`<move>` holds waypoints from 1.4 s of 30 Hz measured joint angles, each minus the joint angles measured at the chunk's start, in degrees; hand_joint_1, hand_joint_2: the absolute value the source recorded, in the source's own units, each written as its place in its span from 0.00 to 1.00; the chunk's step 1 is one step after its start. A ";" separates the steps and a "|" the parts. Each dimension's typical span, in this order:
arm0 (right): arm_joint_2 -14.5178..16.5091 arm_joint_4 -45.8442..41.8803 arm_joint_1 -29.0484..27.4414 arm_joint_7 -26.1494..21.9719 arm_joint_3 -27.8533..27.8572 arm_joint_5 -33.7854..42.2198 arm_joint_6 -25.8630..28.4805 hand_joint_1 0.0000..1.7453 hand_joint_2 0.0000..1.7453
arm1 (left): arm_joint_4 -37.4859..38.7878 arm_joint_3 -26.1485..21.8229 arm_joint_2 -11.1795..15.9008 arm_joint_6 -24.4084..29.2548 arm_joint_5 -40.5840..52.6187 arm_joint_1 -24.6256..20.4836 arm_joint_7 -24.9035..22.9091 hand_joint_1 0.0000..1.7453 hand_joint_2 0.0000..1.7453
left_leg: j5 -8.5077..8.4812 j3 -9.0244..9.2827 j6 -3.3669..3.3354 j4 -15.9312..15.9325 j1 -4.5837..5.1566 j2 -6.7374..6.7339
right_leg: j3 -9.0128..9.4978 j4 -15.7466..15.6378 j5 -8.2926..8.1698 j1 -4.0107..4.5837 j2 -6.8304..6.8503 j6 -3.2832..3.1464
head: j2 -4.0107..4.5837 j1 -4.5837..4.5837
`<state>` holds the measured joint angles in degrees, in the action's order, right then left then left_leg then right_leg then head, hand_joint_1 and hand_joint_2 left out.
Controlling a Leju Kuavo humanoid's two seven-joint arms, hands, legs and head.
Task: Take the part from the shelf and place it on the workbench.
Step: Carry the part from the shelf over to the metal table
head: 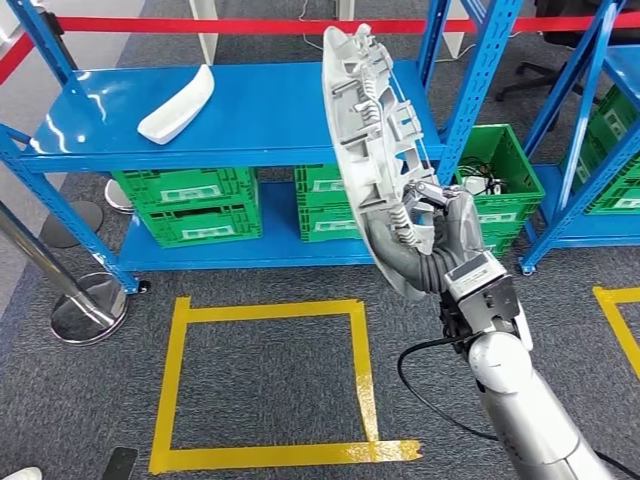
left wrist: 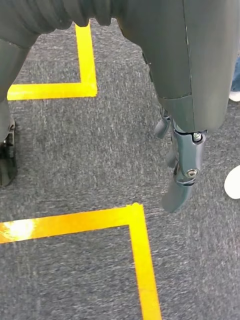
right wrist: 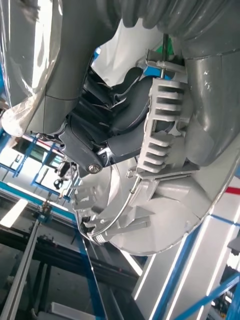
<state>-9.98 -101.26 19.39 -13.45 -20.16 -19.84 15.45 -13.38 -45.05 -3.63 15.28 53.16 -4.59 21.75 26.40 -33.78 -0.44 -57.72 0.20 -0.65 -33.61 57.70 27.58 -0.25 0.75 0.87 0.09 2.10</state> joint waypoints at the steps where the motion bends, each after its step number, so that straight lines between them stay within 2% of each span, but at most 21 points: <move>1: -0.05 0.00 -0.01 0.03 0.05 -0.02 0.00 1.00 1.00 | -0.01 0.00 0.02 0.01 0.00 -0.01 -0.02 0.00 1.00 | 0.14 -0.11 0.25 -0.12 -0.03 -0.09 | -0.10 0.05 -0.12 -0.11 -0.14 -0.21 | 0.00 0.01; 3: -0.16 0.00 0.02 0.08 0.14 -0.05 0.01 1.00 1.00 | -0.02 0.01 -0.01 0.02 0.02 -0.04 -0.05 0.00 1.00 | 1.63 -0.77 0.82 -1.91 -0.12 -0.01 | -0.04 -0.15 -0.37 -0.35 -0.39 -0.72 | 0.00 -0.11; 6: -0.18 0.01 0.05 0.07 0.13 -0.17 0.03 1.00 1.00 | -0.02 0.02 0.05 0.04 -0.14 -0.02 -0.10 0.00 1.00 | 6.66 -4.97 1.57 -12.06 -0.39 0.20 | -0.02 -0.17 -0.46 -0.40 -0.95 -1.24 | 0.00 -0.35; 7: -0.19 0.02 0.01 0.07 0.13 -0.22 0.04 1.00 1.00 | -0.02 0.02 0.07 0.04 -0.26 0.03 -0.12 0.00 1.00 | 7.38 -6.08 1.69 -14.71 -0.48 0.20 | -0.03 -0.13 -0.46 -0.40 -1.24 -1.25 | 0.00 -0.36; 8: -0.19 0.02 -0.04 0.07 0.14 -0.25 0.06 1.00 1.00 | -0.02 0.02 0.05 0.05 -0.38 0.08 -0.13 0.00 1.00 | 6.92 -6.20 1.70 -15.09 -0.55 0.22 | -0.03 -0.08 -0.46 -0.40 -1.53 -1.26 | 0.00 -0.36; 10: -0.19 0.00 -0.18 0.08 0.18 -0.26 0.10 1.00 1.00 | -0.02 0.02 0.07 0.09 -0.55 0.12 -0.13 0.00 1.00 | 3.48 -3.75 1.50 -10.09 -0.70 0.51 | 0.02 0.07 -0.44 -0.40 -2.23 -1.22 | 0.00 -0.35; 12: -0.19 -0.02 -0.31 0.08 0.22 -0.25 0.12 1.00 1.00 | -0.01 0.02 0.13 0.15 -0.65 0.08 -0.13 0.00 1.00 | 0.94 -0.63 1.12 -3.47 -0.84 2.03 | -0.18 0.22 -0.51 -0.39 -2.89 -0.91 | 0.00 -0.32; 14: -0.20 -0.08 -0.45 0.09 0.30 -0.23 0.17 1.00 1.00 | -0.01 0.02 0.18 0.19 -0.69 0.10 -0.16 0.00 1.00 | 0.79 0.32 0.80 -0.92 -0.83 3.20 | -0.84 0.37 -0.79 -0.47 -3.49 -0.25 | 0.00 -0.28; 17: -0.25 -0.17 -0.70 0.10 0.67 -0.20 0.30 1.00 1.00 | -0.02 0.01 0.16 0.23 -0.69 0.34 -0.26 0.00 1.00 | 0.48 0.28 0.04 -0.24 -0.85 2.46 | -1.60 0.58 -0.75 -0.61 -3.83 0.79 | 0.00 -0.23; 19: -0.32 -0.17 -0.78 0.10 0.97 -0.14 0.36 1.00 1.00 | -0.02 0.00 0.09 0.26 -0.69 0.32 -0.26 0.00 1.00 | 0.15 0.37 -0.65 0.19 -1.03 1.65 | -3.33 4.06 1.59 -0.54 -2.60 1.28 | 0.00 0.12; 21: -0.34 -0.19 -0.96 0.05 1.08 -0.06 0.40 1.00 1.00 | -0.02 0.00 0.11 0.30 -0.70 0.36 -0.26 0.00 1.00 | 0.11 0.31 -0.96 0.20 -0.94 0.84 | -6.62 11.49 5.26 -0.52 -1.46 1.59 | 0.00 0.43; 23: -0.34 -0.26 -1.49 -0.07 1.24 -0.15 0.66 1.00 1.00 | -0.02 0.00 0.13 0.31 -0.74 0.48 -0.26 0.00 1.00 | 0.12 0.29 -1.02 0.18 -0.84 0.04 | -8.57 16.22 6.53 -0.51 -1.24 1.74 | 0.00 0.46; 24: -0.34 -0.35 -1.79 -0.14 1.36 -0.29 0.89 1.00 1.00 | -0.02 0.00 0.13 0.31 -0.76 0.51 -0.26 0.00 1.00 | 0.12 0.29 -1.02 0.16 -0.81 -0.28 | -8.15 15.72 5.75 -0.50 -1.16 1.71 | 0.00 0.47; 27: -0.34 -1.35 -2.23 -0.47 1.65 -0.80 1.55 1.00 1.00 | -0.02 0.00 0.02 0.31 -0.79 0.56 -0.26 0.00 1.00 | 0.28 0.27 -0.76 -0.16 -0.56 -1.17 | -2.05 4.63 1.09 -0.19 0.77 1.06 | 0.00 0.49; 29: -0.34 -2.20 -2.26 -0.74 1.74 -1.05 1.78 1.00 1.00 | -0.02 0.00 0.00 0.31 -0.79 0.67 -0.26 0.00 1.00 | 0.34 0.12 -0.27 -0.39 -0.22 -1.81 | 0.23 0.45 0.28 0.14 1.94 0.55 | 0.00 0.41; 31: -0.34 -2.74 -2.44 -0.87 1.82 -1.26 1.95 1.00 1.00 | -0.02 0.00 0.03 0.31 -0.79 0.74 -0.26 0.00 1.00 | 0.33 0.09 0.22 -0.39 -0.10 -2.50 | 0.24 0.24 0.21 0.12 1.41 0.06 | 0.00 0.35; 33: -0.36 -3.23 -2.59 -0.92 1.98 -1.39 2.12 1.00 1.00 | -0.02 0.01 0.00 0.31 -0.82 0.71 -0.25 0.00 1.00 | 1.57 -0.28 0.80 -1.66 -0.23 -1.90 | 0.22 -0.02 -0.14 -0.13 0.74 -0.61 | 0.00 0.29; 36: -0.38 -4.07 -2.73 -1.22 1.99 -1.39 2.30 1.00 1.00 | -0.02 0.01 0.01 0.32 -0.86 0.85 -0.22 0.00 1.00 | 6.90 -4.00 1.53 -11.12 -0.51 -0.10 | 0.19 -0.14 -0.41 -0.30 -0.31 -1.32 | 0.00 0.16; 38: -0.38 -4.57 -2.86 -1.45 1.92 -1.22 2.26 1.00 1.00 | -0.02 0.00 0.06 0.33 -0.87 0.95 -0.22 0.00 1.00 | 8.49 -6.21 1.67 -16.52 -0.54 0.09 | 0.18 -0.08 -0.44 -0.28 -1.24 -1.38 | 0.00 0.16; 40: -0.38 -5.10 -2.92 -1.57 1.91 -1.03 2.19 1.00 1.00 | -0.02 0.00 0.09 0.33 -0.87 0.99 -0.22 0.00 1.00 | 5.78 -4.73 1.48 -13.53 -0.56 0.27 | 0.25 -0.02 -0.46 -0.27 -2.23 -1.37 | 0.00 0.15; 42: -0.38 -5.66 -2.92 -1.64 1.91 -0.92 2.13 1.00 1.00 | -0.02 0.00 0.16 0.33 -0.86 0.97 -0.22 0.00 1.00 | 1.96 -1.05 0.97 -5.72 -0.59 1.48 | 0.28 0.05 -0.49 -0.20 -3.15 -1.20 | 0.00 0.17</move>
<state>-10.36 -106.92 16.47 -15.10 -18.25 -20.76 17.58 -13.40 -45.05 -3.46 15.61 52.29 -3.62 21.53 28.36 -34.82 0.53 -63.44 -0.40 0.82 -33.33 57.75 27.09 -0.45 -2.40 -0.34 0.09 2.27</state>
